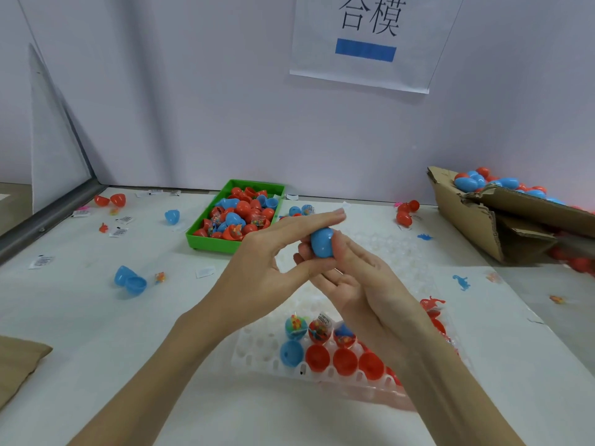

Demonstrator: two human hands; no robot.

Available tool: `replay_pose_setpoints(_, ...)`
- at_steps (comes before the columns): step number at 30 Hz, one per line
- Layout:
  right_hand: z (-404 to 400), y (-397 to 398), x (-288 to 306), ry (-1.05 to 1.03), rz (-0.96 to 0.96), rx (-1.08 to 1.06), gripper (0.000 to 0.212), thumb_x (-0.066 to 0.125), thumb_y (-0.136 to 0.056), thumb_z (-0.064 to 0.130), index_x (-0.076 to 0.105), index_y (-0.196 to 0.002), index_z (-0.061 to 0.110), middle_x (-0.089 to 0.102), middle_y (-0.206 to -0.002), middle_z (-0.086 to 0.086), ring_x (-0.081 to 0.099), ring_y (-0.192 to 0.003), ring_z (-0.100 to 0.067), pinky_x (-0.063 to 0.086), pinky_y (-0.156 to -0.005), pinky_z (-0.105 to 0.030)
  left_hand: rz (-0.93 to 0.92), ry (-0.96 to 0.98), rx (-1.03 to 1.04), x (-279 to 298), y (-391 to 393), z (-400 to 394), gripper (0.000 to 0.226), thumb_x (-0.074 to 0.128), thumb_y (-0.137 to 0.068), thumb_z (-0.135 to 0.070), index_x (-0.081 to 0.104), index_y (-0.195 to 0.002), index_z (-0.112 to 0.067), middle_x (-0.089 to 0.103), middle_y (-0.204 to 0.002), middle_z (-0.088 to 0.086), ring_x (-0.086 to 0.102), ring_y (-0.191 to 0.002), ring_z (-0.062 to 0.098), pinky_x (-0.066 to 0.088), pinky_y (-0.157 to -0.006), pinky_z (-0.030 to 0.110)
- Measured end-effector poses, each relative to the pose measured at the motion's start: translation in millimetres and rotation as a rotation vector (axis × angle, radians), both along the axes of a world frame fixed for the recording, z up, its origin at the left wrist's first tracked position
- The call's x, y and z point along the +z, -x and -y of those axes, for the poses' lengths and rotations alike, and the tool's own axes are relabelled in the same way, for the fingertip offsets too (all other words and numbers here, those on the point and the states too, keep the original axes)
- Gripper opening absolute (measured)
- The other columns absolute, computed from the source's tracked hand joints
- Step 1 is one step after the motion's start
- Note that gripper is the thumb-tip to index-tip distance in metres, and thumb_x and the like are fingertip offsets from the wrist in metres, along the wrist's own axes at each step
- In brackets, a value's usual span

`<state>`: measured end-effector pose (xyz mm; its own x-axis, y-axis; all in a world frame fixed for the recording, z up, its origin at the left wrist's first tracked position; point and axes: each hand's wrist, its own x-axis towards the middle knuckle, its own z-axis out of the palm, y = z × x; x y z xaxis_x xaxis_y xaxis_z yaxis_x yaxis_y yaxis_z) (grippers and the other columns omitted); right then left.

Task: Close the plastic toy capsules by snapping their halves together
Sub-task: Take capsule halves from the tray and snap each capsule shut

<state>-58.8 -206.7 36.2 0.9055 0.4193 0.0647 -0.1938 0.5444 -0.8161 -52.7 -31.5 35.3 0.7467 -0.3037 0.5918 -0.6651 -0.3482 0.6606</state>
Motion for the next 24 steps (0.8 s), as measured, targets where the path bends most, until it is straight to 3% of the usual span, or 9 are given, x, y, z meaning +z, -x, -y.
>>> replay_pose_setpoints(4, 1.5, -5.1, 1.9, 0.156, 0.019, -0.149, 0.035, 0.069, -0.094, 0.036, 0.073, -0.121, 0.014, 0.074, -0.120, -0.012, 0.072, -0.113, -0.029, 0.059, -0.091, -0.032, -0.121, -0.030, 0.082, -5.5, -1.0, -3.0, 0.066, 0.062, -0.094, -0.050, 0.037, -0.155, -0.048, 0.040, -0.153, -0.039, 0.036, -0.143, -0.012, 0.035, -0.108, 0.012)
replay_pose_setpoints(7, 12.1, -20.1, 5.2, 0.172, -0.155, -0.269, 0.025, 0.069, -0.094, 0.027, 0.077, -0.111, 0.010, 0.077, -0.109, -0.012, 0.076, -0.093, -0.023, 0.062, -0.079, -0.031, -0.136, 0.107, 0.230, -5.2, -4.3, -7.8, 0.051, 0.051, -0.096, -0.055, 0.049, -0.146, -0.047, 0.051, -0.144, -0.033, 0.049, -0.131, -0.009, 0.045, -0.098, 0.013)
replay_pose_setpoints(11, 43.7, -59.6, 41.6, -0.330, -0.379, -0.211, 0.032, 0.057, -0.099, 0.001, 0.061, -0.127, -0.013, 0.067, -0.119, -0.026, 0.069, -0.095, -0.028, 0.060, -0.085, -0.033, -0.082, 0.232, 0.323, -7.2, -12.7, -17.1, 0.026, 0.050, -0.102, -0.039, 0.070, -0.117, -0.030, 0.068, -0.120, -0.015, 0.061, -0.111, -0.004, 0.047, -0.090, 0.007)
replay_pose_setpoints(13, 67.7, -82.0, 65.5, -0.663, -0.311, -0.292, 0.035, 0.055, -0.098, 0.000, 0.058, -0.131, -0.011, 0.066, -0.120, -0.026, 0.069, -0.100, -0.030, 0.060, -0.087, -0.036, -0.068, 0.220, 0.360, -10.0, -16.8, -19.5, 0.018, 0.054, -0.104, -0.027, 0.072, -0.103, -0.029, 0.071, -0.108, -0.014, 0.063, -0.101, -0.006, 0.047, -0.083, 0.005)
replay_pose_setpoints(15, 84.1, -98.7, 78.6, -0.771, -0.222, -0.345, 0.038, 0.047, -0.106, 0.010, 0.052, -0.140, -0.007, 0.068, -0.117, -0.025, 0.068, -0.101, -0.027, 0.059, -0.086, -0.037, -0.113, 0.188, 0.356, -13.1, -20.5, -21.6, 0.021, 0.057, -0.104, -0.020, 0.074, -0.095, -0.027, 0.074, -0.095, -0.013, 0.066, -0.094, -0.004, 0.050, -0.080, 0.008)
replay_pose_setpoints(18, 84.6, -104.3, 68.4, -0.316, -0.172, -0.410, 0.035, 0.039, -0.110, 0.012, 0.053, -0.138, -0.003, 0.066, -0.129, -0.017, 0.068, -0.100, -0.021, 0.058, -0.084, -0.027, -0.284, 0.104, 0.208, -14.7, -23.5, -25.9, 0.022, 0.059, -0.104, -0.017, 0.076, -0.092, -0.025, 0.076, -0.086, -0.008, 0.070, -0.077, 0.008, 0.055, -0.069, 0.019)
replay_pose_setpoints(20, 75.9, -96.8, 47.7, -0.067, -0.087, -0.386, 0.029, 0.043, -0.108, 0.008, 0.061, -0.130, -0.001, 0.070, -0.123, -0.012, 0.071, -0.096, -0.018, 0.059, -0.080, -0.023, -0.397, -0.023, 0.086, -13.2, -21.8, -26.5, 0.021, 0.061, -0.103, -0.021, 0.077, -0.093, -0.028, 0.076, -0.085, -0.005, 0.067, -0.070, 0.011, 0.054, -0.064, 0.023)
replay_pose_setpoints(24, 59.8, -69.1, 15.0, 0.264, 0.074, -0.331, 0.025, 0.052, -0.106, 0.012, 0.073, -0.118, 0.005, 0.075, -0.102, -0.007, 0.072, -0.089, -0.017, 0.058, -0.079, -0.025, -0.474, -0.320, -0.057, -12.3, -17.2, -24.5, 0.010, 0.068, -0.100, -0.032, 0.077, -0.098, -0.037, 0.076, -0.092, -0.016, 0.068, -0.083, 0.008, 0.057, -0.071, 0.024)
